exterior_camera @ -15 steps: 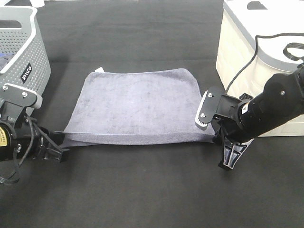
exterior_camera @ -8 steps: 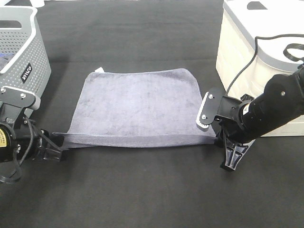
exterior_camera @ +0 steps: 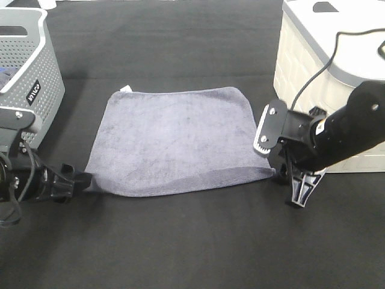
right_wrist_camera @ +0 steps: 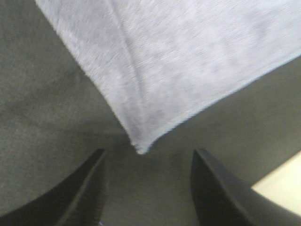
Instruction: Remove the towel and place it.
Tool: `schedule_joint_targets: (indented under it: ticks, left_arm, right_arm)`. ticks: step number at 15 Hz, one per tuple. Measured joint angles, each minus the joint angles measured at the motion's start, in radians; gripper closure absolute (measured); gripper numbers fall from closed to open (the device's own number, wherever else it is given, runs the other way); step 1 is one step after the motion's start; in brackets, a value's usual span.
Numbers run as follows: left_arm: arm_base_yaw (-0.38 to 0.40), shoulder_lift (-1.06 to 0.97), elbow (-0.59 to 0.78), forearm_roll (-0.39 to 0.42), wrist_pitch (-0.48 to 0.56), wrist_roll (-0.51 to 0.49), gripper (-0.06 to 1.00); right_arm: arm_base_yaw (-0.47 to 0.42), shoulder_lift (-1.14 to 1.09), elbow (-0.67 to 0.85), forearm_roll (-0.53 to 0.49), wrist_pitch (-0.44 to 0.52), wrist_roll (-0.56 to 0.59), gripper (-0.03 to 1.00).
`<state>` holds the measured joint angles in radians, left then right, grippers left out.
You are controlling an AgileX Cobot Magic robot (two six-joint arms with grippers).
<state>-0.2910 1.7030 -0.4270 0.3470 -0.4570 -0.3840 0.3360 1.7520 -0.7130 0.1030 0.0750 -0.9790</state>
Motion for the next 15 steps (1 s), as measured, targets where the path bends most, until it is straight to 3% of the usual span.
schedule_joint_targets:
  ticks: [4,8,12,15]
  left_arm:
    - [0.000,-0.075,-0.095,0.167,0.108,-0.183,0.25]
    - [0.000,-0.084,-0.331,0.319,0.178,-0.335,0.25]
    - [0.000,-0.084,-0.522,0.339,0.231,-0.351,0.25]
    - [0.000,-0.077,-0.725,0.339,0.413,-0.304,0.25]
  right_arm:
    - [0.000,-0.118,0.000,0.000,0.000,0.000,0.43]
    - [-0.002,-0.218,-0.062,0.003,-0.011,0.006,0.43]
    - [-0.002,-0.221,-0.158,0.003,-0.022,0.056,0.43]
    - [-0.002,-0.221,-0.272,0.018,-0.034,0.170,0.43]
